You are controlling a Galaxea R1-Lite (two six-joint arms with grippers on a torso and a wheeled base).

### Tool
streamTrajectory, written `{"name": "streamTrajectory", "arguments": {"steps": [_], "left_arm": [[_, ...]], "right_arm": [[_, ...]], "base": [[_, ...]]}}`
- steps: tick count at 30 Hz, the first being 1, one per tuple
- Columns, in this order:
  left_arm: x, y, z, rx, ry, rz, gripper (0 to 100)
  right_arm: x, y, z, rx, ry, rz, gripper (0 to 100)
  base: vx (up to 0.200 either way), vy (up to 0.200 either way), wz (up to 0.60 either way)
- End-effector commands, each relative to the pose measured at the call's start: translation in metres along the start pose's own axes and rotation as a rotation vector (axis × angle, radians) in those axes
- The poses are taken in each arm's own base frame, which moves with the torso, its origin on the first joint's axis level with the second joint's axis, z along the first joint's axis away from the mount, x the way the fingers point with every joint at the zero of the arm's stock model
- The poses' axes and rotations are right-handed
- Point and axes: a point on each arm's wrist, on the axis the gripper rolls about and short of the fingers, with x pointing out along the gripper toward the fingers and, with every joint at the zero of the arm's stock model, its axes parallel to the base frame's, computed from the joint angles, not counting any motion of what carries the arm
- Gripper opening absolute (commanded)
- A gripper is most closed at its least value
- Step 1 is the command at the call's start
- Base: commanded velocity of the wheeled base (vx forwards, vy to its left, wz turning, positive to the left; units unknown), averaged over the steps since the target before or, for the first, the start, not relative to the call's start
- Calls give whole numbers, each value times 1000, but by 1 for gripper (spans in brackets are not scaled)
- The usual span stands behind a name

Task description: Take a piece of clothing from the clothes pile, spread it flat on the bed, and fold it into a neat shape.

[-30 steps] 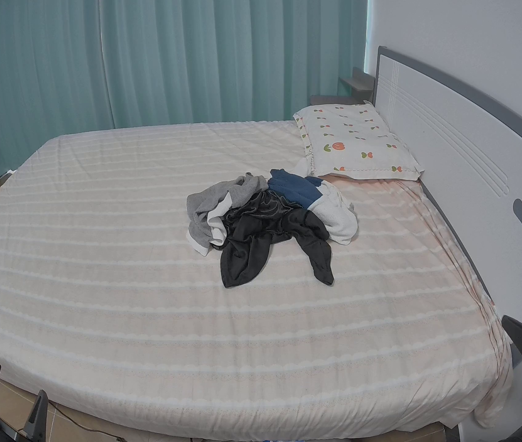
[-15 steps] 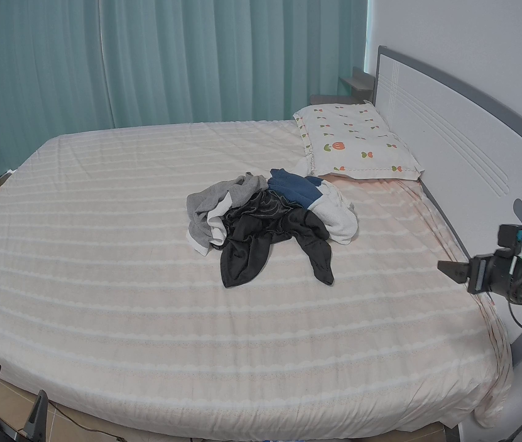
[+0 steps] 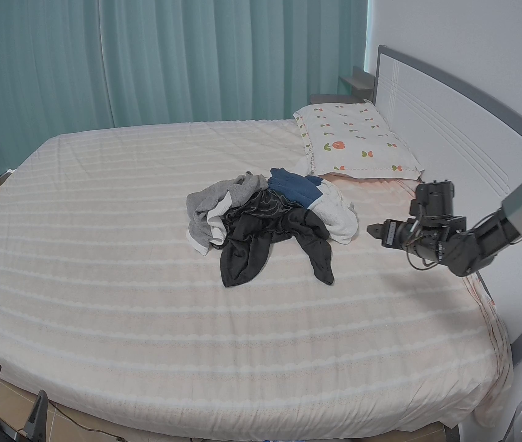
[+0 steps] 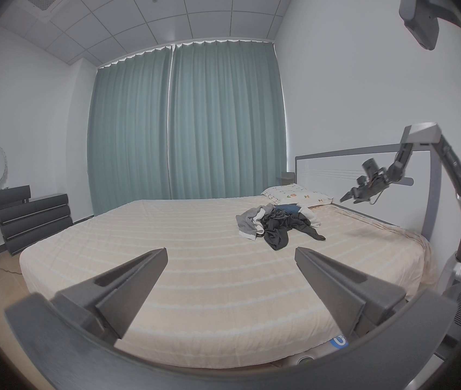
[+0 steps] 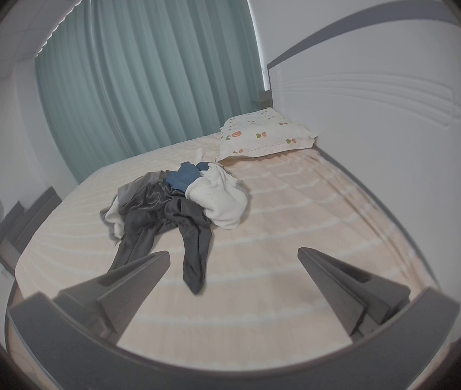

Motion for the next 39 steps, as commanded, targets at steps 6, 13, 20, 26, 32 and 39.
{"name": "streamTrajectory", "arguments": {"steps": [6,13,20,26,32,39], "left_arm": [[0,0,-5,-3,3,1,100],[0,0,-5,-3,3,1,100],[0,0,-5,-3,3,1,100],[0,0,-5,-6,5,1,100],[0,0,-5,-7,6,1,100],[0,0,-5,-6,5,1,100]], "right_arm": [[129,42,-88,77,37,-24,100],[141,48,-97,95,21,-24,100],[148,59,-100,133,-1,-1,100],[148,70,-108,122,8,19,100],[152,78,-119,111,16,28,100],[153,79,-121,104,32,21,0]], "base": [[0,0,0],[0,0,0],[0,0,0],[0,0,0],[0,0,0],[0,0,0]]}}
